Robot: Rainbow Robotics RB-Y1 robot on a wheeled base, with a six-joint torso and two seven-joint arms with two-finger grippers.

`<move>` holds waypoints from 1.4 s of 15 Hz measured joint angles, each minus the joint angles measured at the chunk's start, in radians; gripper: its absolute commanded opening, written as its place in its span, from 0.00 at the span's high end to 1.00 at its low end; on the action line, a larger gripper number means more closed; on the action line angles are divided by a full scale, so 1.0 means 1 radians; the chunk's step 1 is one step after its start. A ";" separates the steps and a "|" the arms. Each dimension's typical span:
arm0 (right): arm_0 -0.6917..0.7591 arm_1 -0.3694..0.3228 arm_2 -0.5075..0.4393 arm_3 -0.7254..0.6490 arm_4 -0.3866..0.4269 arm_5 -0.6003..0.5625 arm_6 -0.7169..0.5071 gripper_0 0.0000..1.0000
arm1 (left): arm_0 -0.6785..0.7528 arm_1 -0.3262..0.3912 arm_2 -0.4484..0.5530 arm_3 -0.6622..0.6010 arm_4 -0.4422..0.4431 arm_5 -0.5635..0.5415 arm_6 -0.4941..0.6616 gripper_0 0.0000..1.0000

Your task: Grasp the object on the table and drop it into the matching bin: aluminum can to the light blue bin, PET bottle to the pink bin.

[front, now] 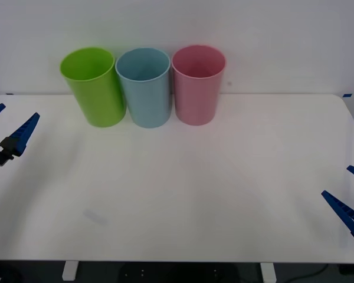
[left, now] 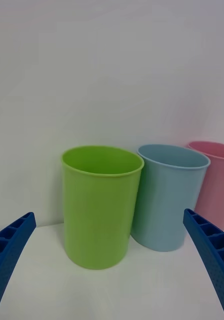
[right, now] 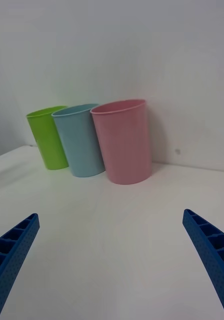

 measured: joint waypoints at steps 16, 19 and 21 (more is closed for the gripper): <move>0.000 0.000 0.000 0.000 0.000 0.000 0.000 0.00 | 0.424 0.102 0.134 -0.106 0.219 -0.179 -0.079 0.00; 0.000 0.000 0.000 0.000 0.000 0.000 0.000 0.00 | 0.446 0.102 0.127 -0.115 0.229 -0.189 -0.079 0.00; 0.000 0.000 0.000 0.000 0.000 0.000 0.000 0.00 | 0.447 0.102 0.119 -0.114 0.230 -0.194 -0.079 0.00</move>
